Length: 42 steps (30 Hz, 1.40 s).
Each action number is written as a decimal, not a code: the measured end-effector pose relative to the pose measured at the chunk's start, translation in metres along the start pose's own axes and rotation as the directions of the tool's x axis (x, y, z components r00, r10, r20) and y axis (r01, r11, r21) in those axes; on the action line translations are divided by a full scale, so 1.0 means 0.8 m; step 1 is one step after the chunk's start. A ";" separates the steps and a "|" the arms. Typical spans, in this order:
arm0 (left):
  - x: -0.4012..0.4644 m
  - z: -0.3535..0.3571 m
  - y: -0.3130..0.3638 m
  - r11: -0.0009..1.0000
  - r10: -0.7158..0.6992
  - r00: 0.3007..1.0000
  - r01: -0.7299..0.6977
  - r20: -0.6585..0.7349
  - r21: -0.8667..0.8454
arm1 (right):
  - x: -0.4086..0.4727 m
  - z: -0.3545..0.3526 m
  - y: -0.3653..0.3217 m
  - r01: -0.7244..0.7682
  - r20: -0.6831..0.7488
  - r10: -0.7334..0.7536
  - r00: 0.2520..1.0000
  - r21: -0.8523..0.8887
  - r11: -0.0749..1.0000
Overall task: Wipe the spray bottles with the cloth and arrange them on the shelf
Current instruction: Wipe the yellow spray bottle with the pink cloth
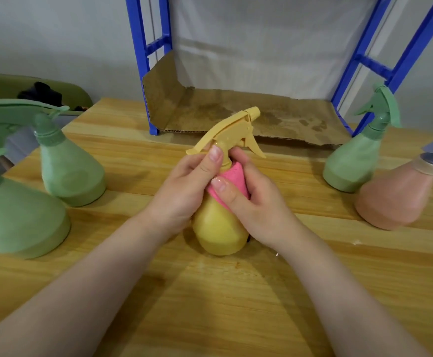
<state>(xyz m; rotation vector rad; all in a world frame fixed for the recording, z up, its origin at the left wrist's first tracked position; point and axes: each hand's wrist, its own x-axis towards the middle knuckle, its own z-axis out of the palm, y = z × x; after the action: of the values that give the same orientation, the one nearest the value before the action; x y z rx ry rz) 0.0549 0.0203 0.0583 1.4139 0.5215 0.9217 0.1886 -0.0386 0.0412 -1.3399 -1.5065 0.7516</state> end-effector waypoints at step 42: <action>0.009 -0.003 -0.009 0.893 0.335 0.939 -0.341 0.071 0.293 | -0.003 0.023 -0.002 0.244 -0.210 -0.216 0.953 0.115 0.963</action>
<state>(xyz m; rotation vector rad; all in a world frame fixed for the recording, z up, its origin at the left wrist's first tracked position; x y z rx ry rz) 0.0584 0.0283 0.0528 1.8300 0.4191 1.1396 0.1706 -0.0387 0.0356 -1.0777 -1.3963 0.5482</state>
